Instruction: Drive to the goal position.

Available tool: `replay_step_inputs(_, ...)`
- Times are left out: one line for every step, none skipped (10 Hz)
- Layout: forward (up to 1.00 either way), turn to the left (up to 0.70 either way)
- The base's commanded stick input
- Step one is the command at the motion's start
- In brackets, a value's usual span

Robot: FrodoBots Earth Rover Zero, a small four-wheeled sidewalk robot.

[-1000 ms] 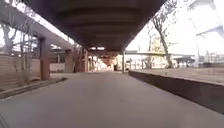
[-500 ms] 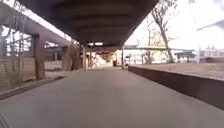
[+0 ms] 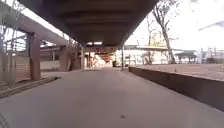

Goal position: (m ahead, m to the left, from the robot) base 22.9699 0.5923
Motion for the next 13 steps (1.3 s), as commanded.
replay_step_inputs(0.7, 0.0)
replay_step_inputs(0.7, 0.0)
replay_step_inputs(0.7, 0.0)
replay_step_inputs(0.7, 0.0)
replay_step_inputs(0.7, 0.0)
replay_step_inputs(0.7, 0.0)
replay_step_inputs(0.7, 0.0)
replay_step_inputs(0.7, 0.0)
replay_step_inputs(0.7, 0.0)
replay_step_inputs(0.7, 0.0)
replay_step_inputs(0.7, 0.0)
replay_step_inputs(0.7, 0.0)
replay_step_inputs(0.7, 0.0)
